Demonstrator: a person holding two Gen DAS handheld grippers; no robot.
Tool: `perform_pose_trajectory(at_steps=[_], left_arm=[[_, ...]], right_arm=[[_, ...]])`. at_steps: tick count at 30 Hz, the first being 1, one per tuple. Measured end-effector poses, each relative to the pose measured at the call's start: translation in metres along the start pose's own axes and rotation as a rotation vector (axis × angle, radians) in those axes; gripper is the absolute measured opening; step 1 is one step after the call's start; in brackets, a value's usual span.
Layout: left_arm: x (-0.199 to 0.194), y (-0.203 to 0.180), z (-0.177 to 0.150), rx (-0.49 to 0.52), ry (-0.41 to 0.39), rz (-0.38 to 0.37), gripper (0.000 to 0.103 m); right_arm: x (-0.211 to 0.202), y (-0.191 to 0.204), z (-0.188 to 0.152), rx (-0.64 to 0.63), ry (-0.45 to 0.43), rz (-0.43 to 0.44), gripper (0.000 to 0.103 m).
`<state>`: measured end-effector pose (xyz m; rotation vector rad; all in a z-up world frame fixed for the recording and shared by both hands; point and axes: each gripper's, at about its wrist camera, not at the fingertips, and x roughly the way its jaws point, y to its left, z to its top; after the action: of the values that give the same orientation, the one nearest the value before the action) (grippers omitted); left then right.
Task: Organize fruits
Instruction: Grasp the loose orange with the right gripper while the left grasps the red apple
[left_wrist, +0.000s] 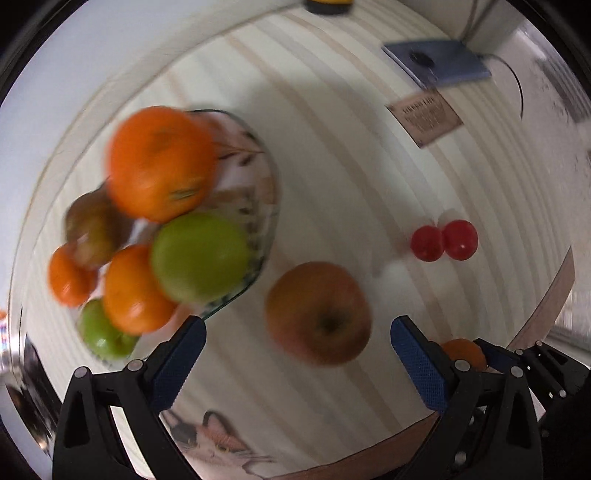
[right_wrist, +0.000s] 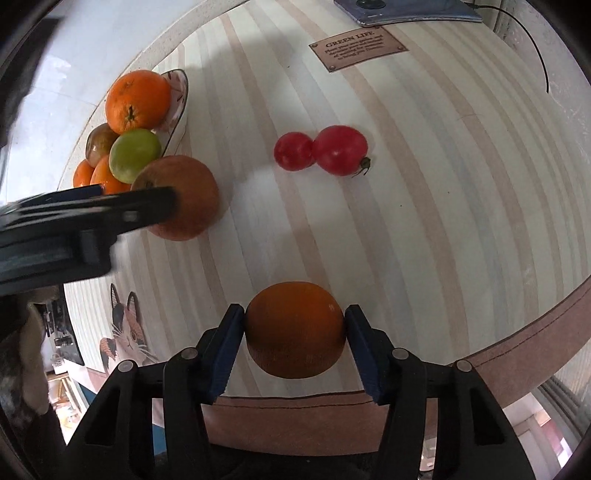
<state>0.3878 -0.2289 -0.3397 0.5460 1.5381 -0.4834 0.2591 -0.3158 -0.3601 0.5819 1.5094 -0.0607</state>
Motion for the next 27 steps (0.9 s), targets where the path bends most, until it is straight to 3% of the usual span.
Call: perform_pose_trajectory(at_steps=[2, 3, 4, 9, 13, 19, 22, 27], left_arm=[[0.007, -0.005, 0.004, 0.015, 0.001, -0.007, 0.097], [0.005, -0.008, 0.004, 0.011, -0.018, -0.006, 0.086], [0.001, -0.010, 0.004, 0.019, -0.042, -0.023, 0.059], [-0.003, -0.007, -0.006, -0.011, -0.052, -0.019, 0.058], [-0.010, 0.005, -0.032, -0.052, -0.064, -0.033, 0.057], [-0.015, 0.045, -0.104, -0.184, -0.061, -0.119, 0.053], [-0.016, 0.058, -0.130, -0.210, -0.062, -0.086, 0.053], [0.018, 0.082, -0.143, -0.302, 0.028, -0.161, 0.053]], right_arm=[[-0.002, 0.002, 0.004, -0.002, -0.001, -0.002, 0.059], [-0.002, 0.003, 0.006, -0.003, -0.002, -0.005, 0.059], [-0.002, 0.004, 0.007, -0.008, -0.003, -0.009, 0.059], [-0.001, 0.007, 0.009, -0.024, -0.002, -0.019, 0.059], [0.002, 0.012, 0.008, -0.036, 0.013, -0.009, 0.059], [0.016, 0.041, 0.002, -0.103, 0.058, 0.042, 0.059], [0.026, 0.057, 0.000, -0.155, 0.065, 0.015, 0.059], [0.030, 0.070, 0.002, -0.191, 0.081, -0.006, 0.059]])
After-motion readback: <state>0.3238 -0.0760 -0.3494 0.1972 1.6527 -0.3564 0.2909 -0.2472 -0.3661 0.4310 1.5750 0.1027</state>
